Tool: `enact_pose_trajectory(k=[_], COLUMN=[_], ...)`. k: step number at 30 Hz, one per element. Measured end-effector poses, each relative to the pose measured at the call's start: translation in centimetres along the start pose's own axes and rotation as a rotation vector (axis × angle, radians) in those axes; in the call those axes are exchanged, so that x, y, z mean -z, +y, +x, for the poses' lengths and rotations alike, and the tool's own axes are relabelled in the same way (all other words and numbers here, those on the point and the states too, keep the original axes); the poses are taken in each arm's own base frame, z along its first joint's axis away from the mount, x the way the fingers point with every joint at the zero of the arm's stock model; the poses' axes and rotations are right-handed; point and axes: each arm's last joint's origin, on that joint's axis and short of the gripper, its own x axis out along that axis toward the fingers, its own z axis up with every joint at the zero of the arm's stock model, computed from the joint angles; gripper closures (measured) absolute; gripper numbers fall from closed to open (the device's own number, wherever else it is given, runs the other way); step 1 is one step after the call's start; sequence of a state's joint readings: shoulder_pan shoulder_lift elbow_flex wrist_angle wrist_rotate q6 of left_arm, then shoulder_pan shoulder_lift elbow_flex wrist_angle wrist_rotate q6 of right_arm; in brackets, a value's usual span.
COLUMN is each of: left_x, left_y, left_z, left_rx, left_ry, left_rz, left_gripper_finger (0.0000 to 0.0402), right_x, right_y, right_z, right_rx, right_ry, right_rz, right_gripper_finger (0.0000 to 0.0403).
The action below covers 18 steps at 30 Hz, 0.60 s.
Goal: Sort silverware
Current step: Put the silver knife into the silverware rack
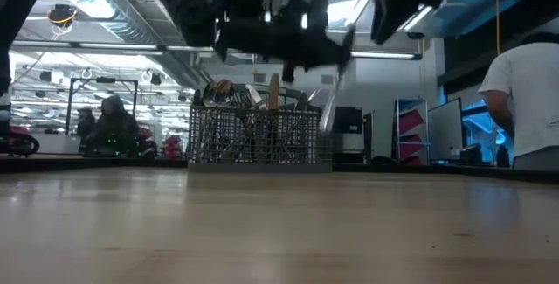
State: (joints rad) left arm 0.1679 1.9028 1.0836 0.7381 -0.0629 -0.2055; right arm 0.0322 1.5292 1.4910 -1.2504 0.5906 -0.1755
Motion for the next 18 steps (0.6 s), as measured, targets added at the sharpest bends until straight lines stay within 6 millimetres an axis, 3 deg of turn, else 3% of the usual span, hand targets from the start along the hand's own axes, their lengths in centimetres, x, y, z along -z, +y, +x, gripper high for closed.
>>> enact_pose_trajectory(k=[5,12,18], left_x=[-5.8,-12.1,-12.0], left_y=[1.8,7.1,11.2], left_z=[-1.0,-3.3,-3.9], left_rx=[-0.056,-0.208,-0.315], left_ry=[-0.174,-0.337,-0.282], left_rz=[0.076,0.138,0.151], left_gripper_finger=[0.0401,0.0401,0.0401], right_x=[2.2,5.5,8.3], right_y=[-2.2,-4.5,-5.6], right_z=[-3.3,-6.8,-9.4], right_rx=[0.103,0.147,0.148], right_ry=[-0.12,-0.275,-0.389], right_rz=[0.15,0.316,0.408], right_gripper_finger=[0.0272,0.0272,0.0272])
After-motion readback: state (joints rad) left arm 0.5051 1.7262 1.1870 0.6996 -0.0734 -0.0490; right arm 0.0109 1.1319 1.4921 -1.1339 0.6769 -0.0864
